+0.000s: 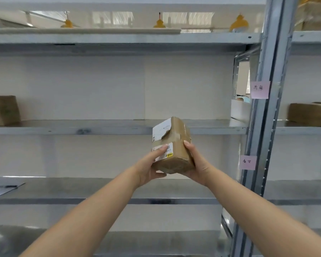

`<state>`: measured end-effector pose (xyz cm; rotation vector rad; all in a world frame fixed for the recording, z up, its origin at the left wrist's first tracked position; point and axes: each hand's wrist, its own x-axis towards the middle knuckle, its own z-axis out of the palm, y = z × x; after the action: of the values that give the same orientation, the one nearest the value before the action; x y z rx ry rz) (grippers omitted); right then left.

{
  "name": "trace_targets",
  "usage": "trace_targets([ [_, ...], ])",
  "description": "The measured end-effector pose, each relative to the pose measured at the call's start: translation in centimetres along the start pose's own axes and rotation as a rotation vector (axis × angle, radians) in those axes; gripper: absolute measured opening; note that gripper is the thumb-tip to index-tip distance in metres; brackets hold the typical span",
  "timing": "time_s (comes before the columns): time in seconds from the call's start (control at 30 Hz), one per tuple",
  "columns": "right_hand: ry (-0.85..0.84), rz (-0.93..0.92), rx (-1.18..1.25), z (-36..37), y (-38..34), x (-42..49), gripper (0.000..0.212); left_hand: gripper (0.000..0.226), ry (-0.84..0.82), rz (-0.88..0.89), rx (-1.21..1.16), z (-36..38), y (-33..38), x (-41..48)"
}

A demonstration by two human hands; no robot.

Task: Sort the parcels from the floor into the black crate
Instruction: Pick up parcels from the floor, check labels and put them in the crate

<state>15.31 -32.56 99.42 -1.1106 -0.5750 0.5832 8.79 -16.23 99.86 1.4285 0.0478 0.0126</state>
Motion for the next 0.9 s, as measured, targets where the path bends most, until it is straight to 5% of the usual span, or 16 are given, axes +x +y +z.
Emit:
trace_targets([
  [0.13, 0.278, -0.11, -0.245, 0.3, -0.2, 0.5, 0.041, 0.041, 0.153, 0.091, -0.13, 0.4, 0.5, -0.2],
  [0.3, 0.294, -0.116, -0.309, 1.9, 0.3, 1.1, 0.032, 0.047, 0.253, 0.085, -0.158, -0.5, 1.2, -1.8],
  [0.43, 0.13, 0.015, -0.273, 3.5, 2.3, 1.7, 0.055, 0.055, 0.328, 0.035, -0.054, -1.5, 0.8, -4.2],
  [0.53, -0.054, 0.1, -0.297, 4.1, 3.9, 2.1, 0.048, 0.06, 0.415, -0.002, 0.004, -3.4, 0.0, -6.6],
  [0.63, -0.215, 0.205, -0.452, 5.1, 5.2, 2.5, 0.033, 0.087, 0.578, 0.02, 0.211, -5.6, -0.7, -9.1],
  [0.7, -0.35, 0.276, -0.556, 6.1, 5.6, 2.8, 0.044, 0.1, 0.667, 0.107, 0.368, -6.9, -0.3, -10.8],
  [0.9, -0.559, 0.32, -0.717, 11.0, 5.4, 3.5, 0.051, 0.059, 0.451, -0.042, 0.508, -10.4, 0.6, -15.7],
])
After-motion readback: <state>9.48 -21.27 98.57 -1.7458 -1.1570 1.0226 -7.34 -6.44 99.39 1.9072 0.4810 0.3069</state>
